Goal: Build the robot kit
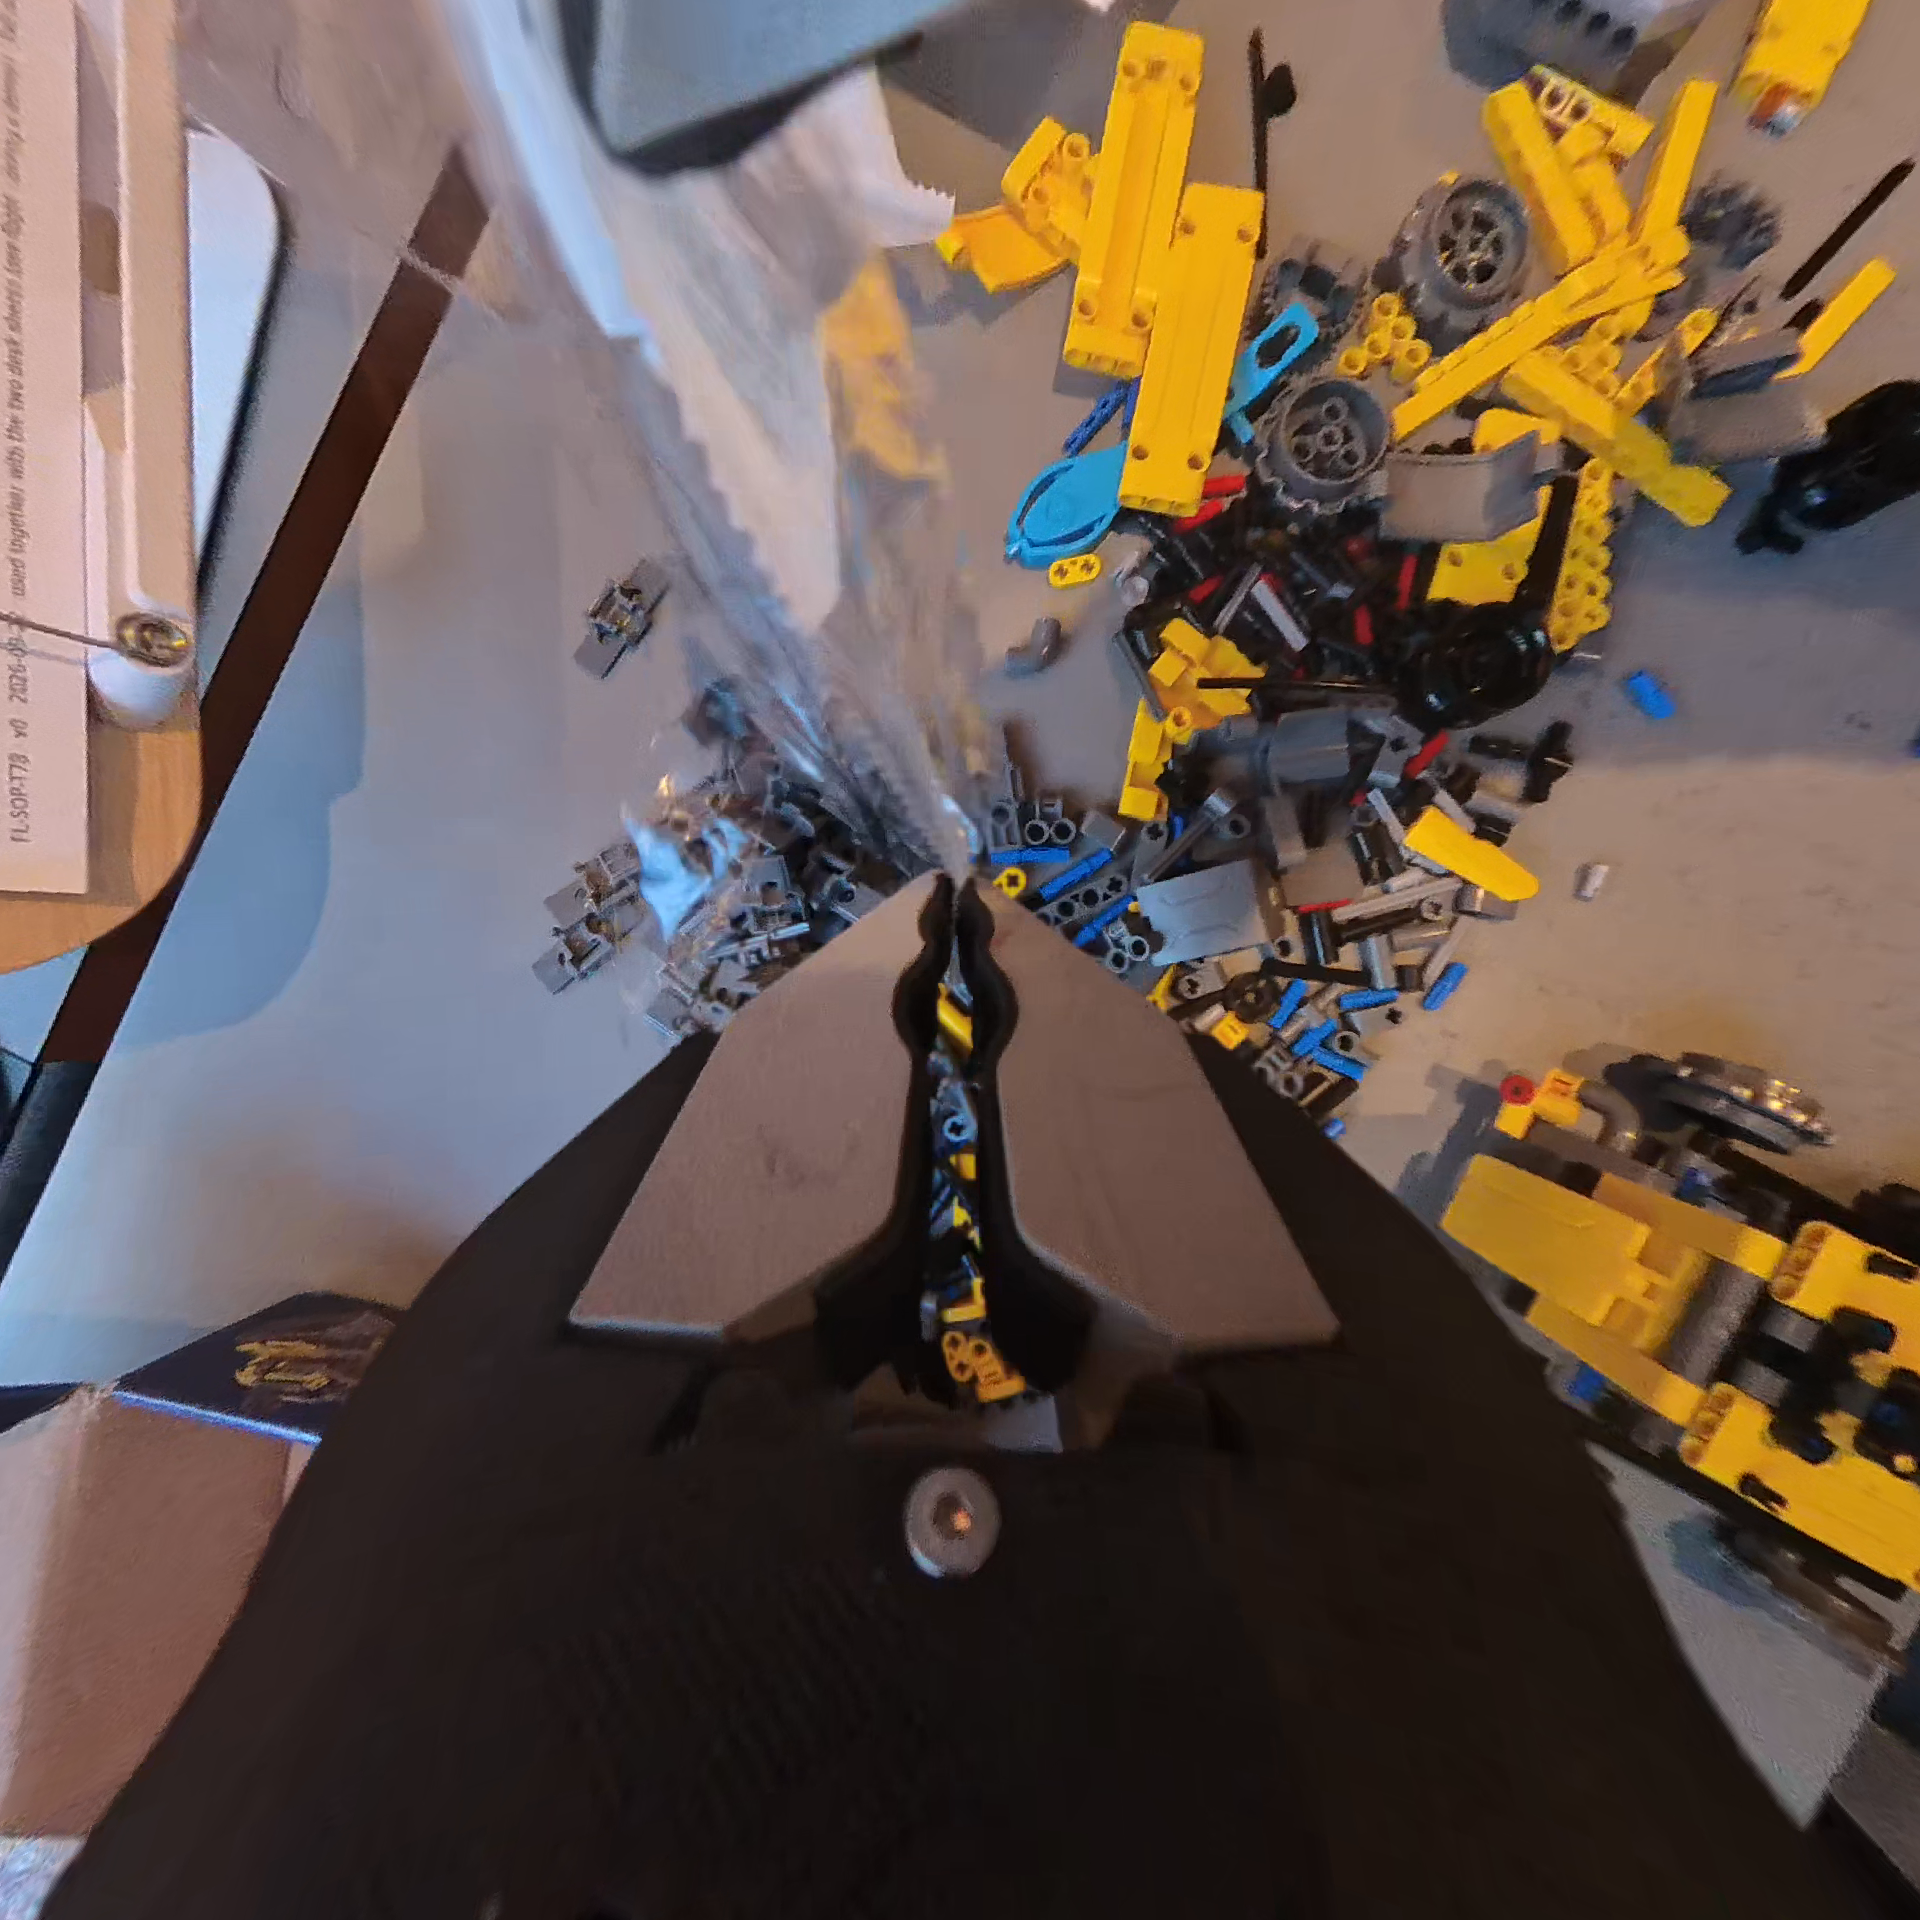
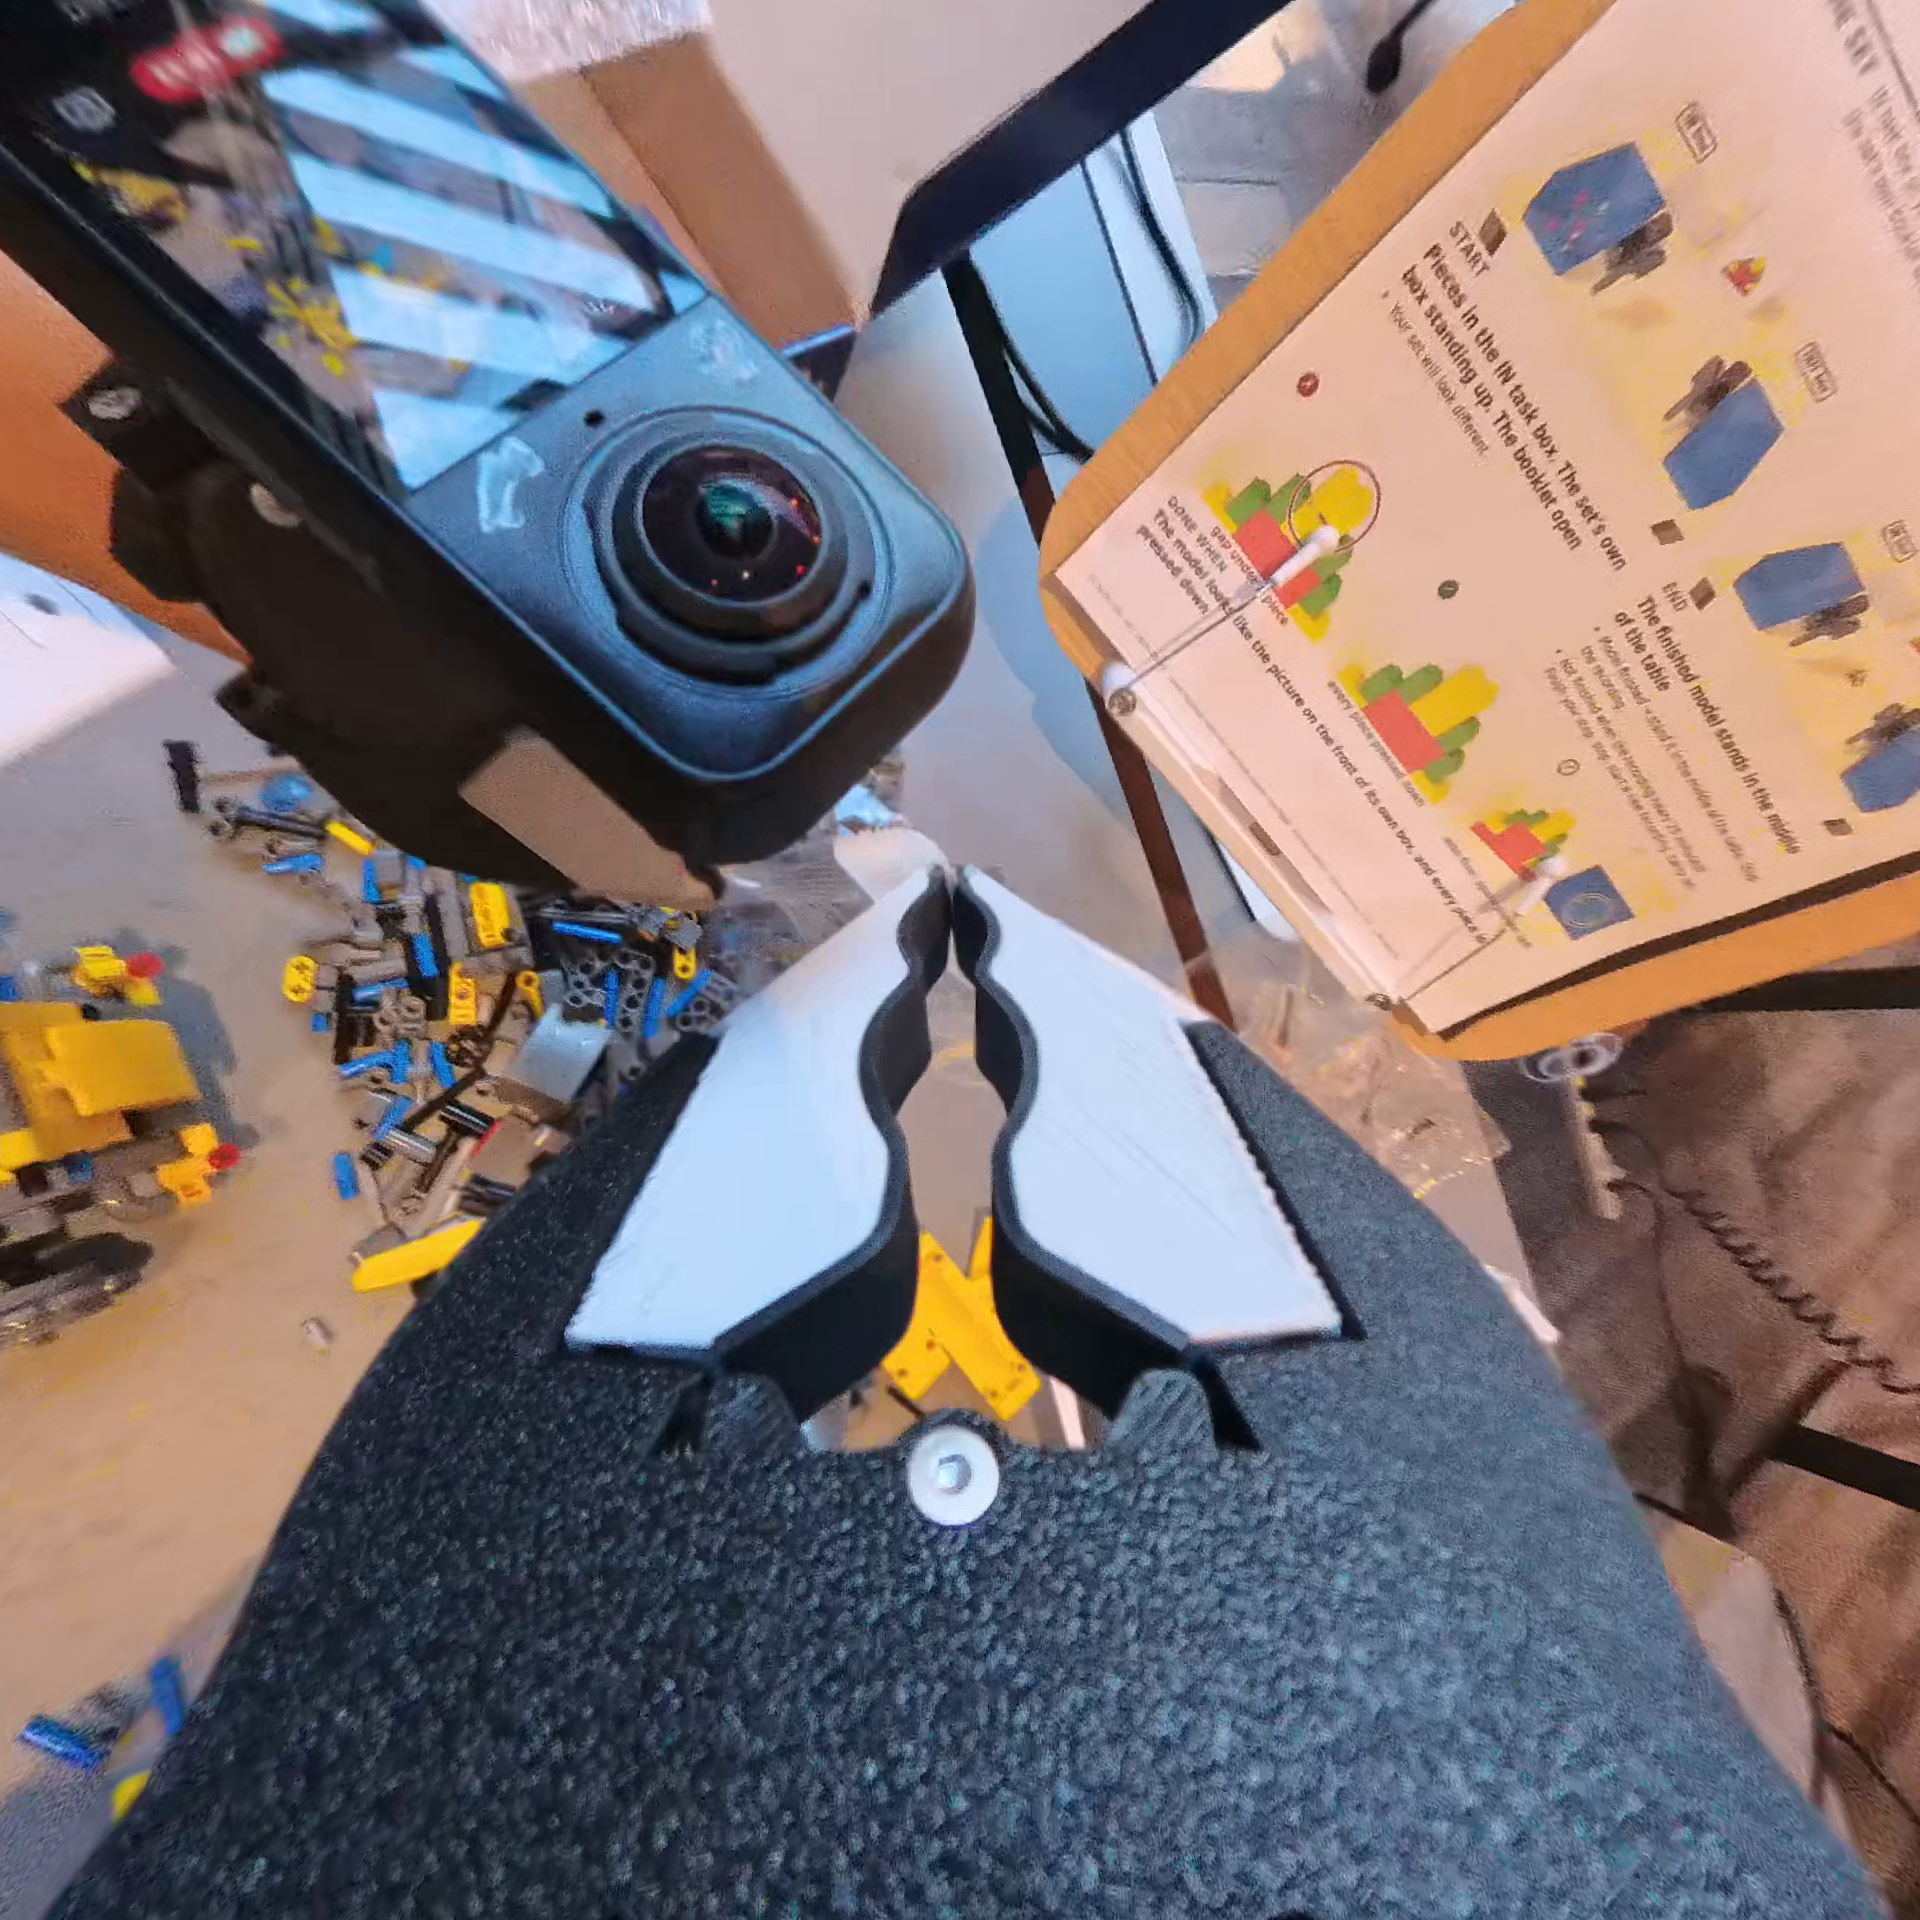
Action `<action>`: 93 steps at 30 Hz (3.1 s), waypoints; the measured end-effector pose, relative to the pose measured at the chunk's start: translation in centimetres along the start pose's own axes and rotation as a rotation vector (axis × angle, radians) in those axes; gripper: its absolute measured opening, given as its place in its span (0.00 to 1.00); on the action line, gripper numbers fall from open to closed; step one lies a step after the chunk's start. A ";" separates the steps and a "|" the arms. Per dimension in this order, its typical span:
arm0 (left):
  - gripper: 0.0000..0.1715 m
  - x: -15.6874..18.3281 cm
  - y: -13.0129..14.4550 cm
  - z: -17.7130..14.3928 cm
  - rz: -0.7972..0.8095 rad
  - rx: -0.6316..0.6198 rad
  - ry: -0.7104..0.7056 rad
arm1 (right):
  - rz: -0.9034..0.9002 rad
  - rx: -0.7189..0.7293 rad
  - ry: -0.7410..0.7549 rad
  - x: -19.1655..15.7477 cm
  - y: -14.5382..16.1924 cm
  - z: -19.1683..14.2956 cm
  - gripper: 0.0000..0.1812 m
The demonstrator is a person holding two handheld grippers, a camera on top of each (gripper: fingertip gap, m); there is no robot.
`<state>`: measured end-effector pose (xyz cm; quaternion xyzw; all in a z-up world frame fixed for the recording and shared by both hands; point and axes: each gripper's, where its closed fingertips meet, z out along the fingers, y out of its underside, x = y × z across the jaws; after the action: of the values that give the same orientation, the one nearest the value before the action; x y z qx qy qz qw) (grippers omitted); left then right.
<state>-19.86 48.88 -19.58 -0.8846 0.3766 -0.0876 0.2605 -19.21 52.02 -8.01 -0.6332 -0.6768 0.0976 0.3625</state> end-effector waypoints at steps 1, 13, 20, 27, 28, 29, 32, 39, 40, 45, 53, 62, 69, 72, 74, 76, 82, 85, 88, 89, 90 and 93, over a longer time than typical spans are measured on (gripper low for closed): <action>0.00 0.0 0.0 0.0 -0.011 0.012 -0.006 | -0.021 -0.008 0.018 0.1 0.1 0.0 0.00; 0.35 -1.5 -1.5 -1.5 -0.150 0.168 -0.042 | -0.012 -0.003 0.014 0.1 -0.7 -0.2 0.00; 0.00 -1.7 -2.2 -1.6 -0.132 0.228 -0.033 | 0.026 0.018 -0.040 -0.1 -0.6 -0.8 0.00; 0.00 -1.7 -2.5 -1.9 -0.162 0.313 0.013 | 0.060 0.090 -0.044 0.1 -1.0 -1.1 0.02; 0.00 -1.6 -2.7 -2.1 -0.173 0.338 0.033 | 0.076 0.111 -0.048 0.2 -0.9 -1.4 0.03; 0.00 -1.5 -2.9 -2.4 -0.191 0.365 0.056 | 0.102 0.141 -0.067 0.3 -0.8 -1.8 0.03; 0.00 -1.9 -3.3 -3.5 -0.239 0.431 0.094 | 0.226 0.276 -0.101 1.4 -0.2 -3.5 0.17; 0.00 -3.2 -2.8 -3.8 -0.302 0.485 0.127 | 0.539 0.556 -0.186 4.2 3.6 -5.7 0.30; 0.00 -3.2 -2.8 -3.9 -0.305 0.493 0.132 | 0.561 0.560 -0.172 4.5 4.6 -5.3 0.31; 0.00 -3.3 -2.4 -4.2 -0.302 0.533 0.148 | 0.673 0.562 -0.243 3.6 7.5 -2.0 0.38; 0.00 -2.0 -3.1 -5.5 -0.247 0.630 0.209 | 0.642 0.577 -0.308 1.9 5.8 2.2 0.40; 0.00 -3.1 -3.1 -5.9 -0.212 0.666 0.151 | 0.522 0.544 -0.217 0.9 4.7 2.0 0.07; 0.00 -4.1 -3.5 -6.7 -0.217 0.703 0.103 | 0.504 0.561 -0.095 1.6 3.9 1.5 0.06; 0.00 -4.9 -3.9 -6.9 -0.240 0.752 0.075 | 0.472 0.615 -0.036 1.8 3.3 1.0 0.03; 0.00 -5.2 -3.6 -6.9 -0.252 0.748 0.066 | 0.425 0.558 -0.008 1.5 3.7 1.7 0.05; 0.00 -5.5 -3.6 -6.7 -0.260 0.754 0.065 | 0.458 0.505 -0.012 1.5 4.3 2.5 0.07; 0.00 -5.3 -4.3 -6.9 -0.308 0.827 0.138 | 0.522 0.528 -0.095 2.0 5.6 2.3 0.29; 0.00 -5.0 -4.8 -7.8 -0.331 0.883 0.189 | 0.552 0.540 -0.212 1.4 6.1 2.6 0.34; 0.00 -5.2 -5.0 -8.6 -0.394 0.936 0.244 | 0.536 0.550 -0.283 0.7 6.6 2.9 0.41; 0.00 -5.3 -5.1 -8.9 -0.410 0.957 0.264 | 0.540 0.567 -0.300 0.6 6.6 2.9 0.40; 0.00 -5.2 -5.2 -9.3 -0.418 0.980 0.293 | 0.559 0.566 -0.298 0.9 6.9 3.1 0.40; 0.00 -5.2 -5.3 -9.9 -0.430 1.013 0.323 | 0.566 0.571 -0.272 1.2 7.0 3.2 0.29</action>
<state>-23.72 51.69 -8.16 -0.6816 0.1345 -0.4422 0.5673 -15.61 55.49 -14.02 -0.6494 -0.4637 0.4595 0.3899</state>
